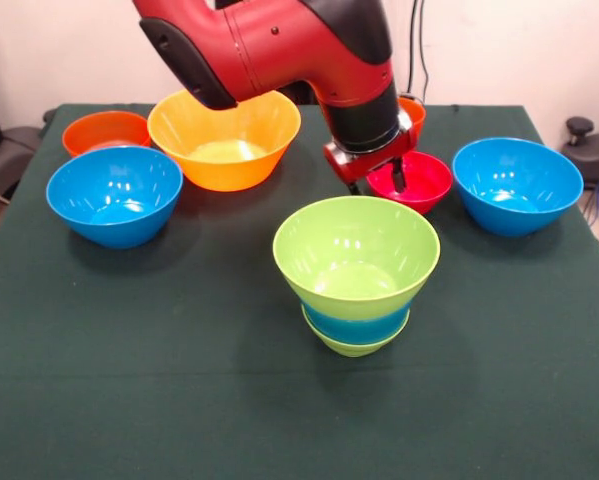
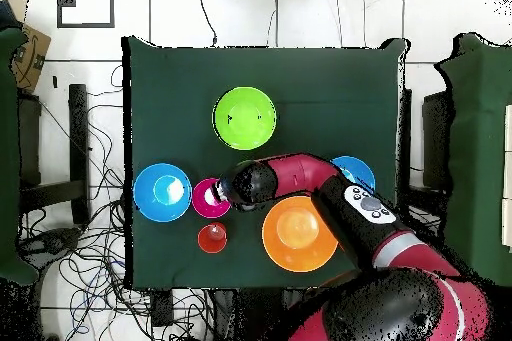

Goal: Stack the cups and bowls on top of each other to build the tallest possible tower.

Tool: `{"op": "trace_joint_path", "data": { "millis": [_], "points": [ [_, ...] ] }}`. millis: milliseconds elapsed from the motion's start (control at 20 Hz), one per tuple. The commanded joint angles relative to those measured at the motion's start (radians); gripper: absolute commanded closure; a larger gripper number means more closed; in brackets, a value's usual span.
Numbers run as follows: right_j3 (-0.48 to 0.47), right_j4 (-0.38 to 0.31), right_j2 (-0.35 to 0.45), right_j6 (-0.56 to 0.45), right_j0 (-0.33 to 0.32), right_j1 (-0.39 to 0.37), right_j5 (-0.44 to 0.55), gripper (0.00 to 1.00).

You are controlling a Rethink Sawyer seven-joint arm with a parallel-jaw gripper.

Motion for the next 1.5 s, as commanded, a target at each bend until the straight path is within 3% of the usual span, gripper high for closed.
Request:
{"op": "trace_joint_path", "data": {
  "millis": [50,1500],
  "points": [
    [-0.015,-0.099,-0.014,-0.059,0.034,0.046,-0.071,0.0],
    [-0.082,-0.158,-0.06,-0.044,0.064,0.134,-0.064,0.0]
  ]
}}
